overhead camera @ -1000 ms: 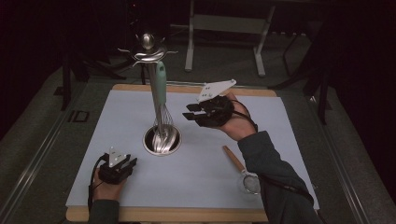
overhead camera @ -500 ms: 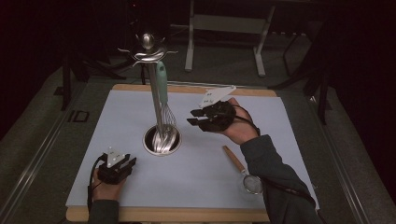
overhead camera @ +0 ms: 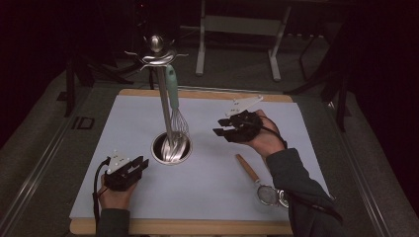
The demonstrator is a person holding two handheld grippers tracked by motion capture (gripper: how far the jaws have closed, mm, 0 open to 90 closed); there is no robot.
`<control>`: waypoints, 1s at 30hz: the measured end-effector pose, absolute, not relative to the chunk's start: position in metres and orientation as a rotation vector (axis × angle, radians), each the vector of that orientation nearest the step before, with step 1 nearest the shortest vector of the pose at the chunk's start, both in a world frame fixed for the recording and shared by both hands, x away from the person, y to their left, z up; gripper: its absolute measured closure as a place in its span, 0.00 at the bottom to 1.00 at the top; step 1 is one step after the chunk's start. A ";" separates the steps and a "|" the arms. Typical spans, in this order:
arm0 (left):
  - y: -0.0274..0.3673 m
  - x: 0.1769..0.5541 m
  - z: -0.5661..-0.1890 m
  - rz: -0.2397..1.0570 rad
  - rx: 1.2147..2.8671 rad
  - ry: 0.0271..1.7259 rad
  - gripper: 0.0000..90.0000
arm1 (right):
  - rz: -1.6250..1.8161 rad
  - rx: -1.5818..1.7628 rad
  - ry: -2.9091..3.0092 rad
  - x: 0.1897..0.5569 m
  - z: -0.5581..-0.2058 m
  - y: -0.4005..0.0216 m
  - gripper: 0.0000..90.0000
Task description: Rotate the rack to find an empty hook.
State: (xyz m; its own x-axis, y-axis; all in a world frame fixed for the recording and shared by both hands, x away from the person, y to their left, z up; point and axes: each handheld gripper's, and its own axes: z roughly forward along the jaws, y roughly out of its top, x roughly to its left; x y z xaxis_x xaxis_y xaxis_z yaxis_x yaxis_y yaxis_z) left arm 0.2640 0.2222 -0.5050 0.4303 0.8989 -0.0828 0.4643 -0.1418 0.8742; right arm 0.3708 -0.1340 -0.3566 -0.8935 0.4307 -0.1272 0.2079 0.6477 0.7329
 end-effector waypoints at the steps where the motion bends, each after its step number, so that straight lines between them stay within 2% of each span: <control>1: 0.220 0.264 -0.501 0.595 1.757 1.167 0.79 | 1.087 0.518 2.577 0.371 -0.357 -0.135 0.68; 10: 0.210 0.265 -0.461 0.628 1.685 1.043 0.80 | 1.030 0.577 2.563 0.364 -0.362 -0.150 0.66; 19: 0.212 0.266 -0.423 0.653 1.552 0.962 0.88 | 0.981 0.688 2.570 0.364 -0.381 -0.176 0.66; 25: 0.214 0.268 -0.406 0.661 1.498 0.913 0.98 | 0.924 0.728 2.588 0.364 -0.399 -0.188 0.65; 30: 0.211 0.268 -0.395 0.663 1.484 0.863 1.00 | 0.934 0.768 2.581 0.359 -0.410 -0.198 0.64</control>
State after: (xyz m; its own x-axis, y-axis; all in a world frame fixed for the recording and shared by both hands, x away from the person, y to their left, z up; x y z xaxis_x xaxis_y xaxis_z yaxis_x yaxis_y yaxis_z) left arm 0.2682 0.2113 -0.3947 0.5568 0.8264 -0.0841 0.1318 0.0121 0.9912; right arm 0.3585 -0.1981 -0.4096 -0.8158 0.5717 -0.0867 0.3838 0.6475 0.6584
